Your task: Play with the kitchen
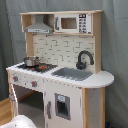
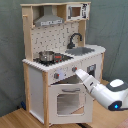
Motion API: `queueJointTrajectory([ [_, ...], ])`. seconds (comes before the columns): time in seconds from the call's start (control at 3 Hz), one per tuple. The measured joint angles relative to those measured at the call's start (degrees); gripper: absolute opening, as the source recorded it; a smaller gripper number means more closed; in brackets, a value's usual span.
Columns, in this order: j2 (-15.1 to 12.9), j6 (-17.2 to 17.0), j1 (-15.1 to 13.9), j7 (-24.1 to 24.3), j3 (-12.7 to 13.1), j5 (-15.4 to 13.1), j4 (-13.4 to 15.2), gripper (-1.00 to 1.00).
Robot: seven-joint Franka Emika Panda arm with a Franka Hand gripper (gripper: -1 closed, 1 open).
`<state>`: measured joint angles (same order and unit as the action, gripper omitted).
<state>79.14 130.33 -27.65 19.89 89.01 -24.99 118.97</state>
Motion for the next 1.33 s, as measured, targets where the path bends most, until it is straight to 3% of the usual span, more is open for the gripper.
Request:
queueJointTrajectory([
  [0.67,-4.8,0.1,-0.1,-10.3,-1.7,3.2,2.0,1.0],
  [1.33,-9.8,-0.1,-0.1,-20.8,-5.5,6.4,2.1,1.0],
])
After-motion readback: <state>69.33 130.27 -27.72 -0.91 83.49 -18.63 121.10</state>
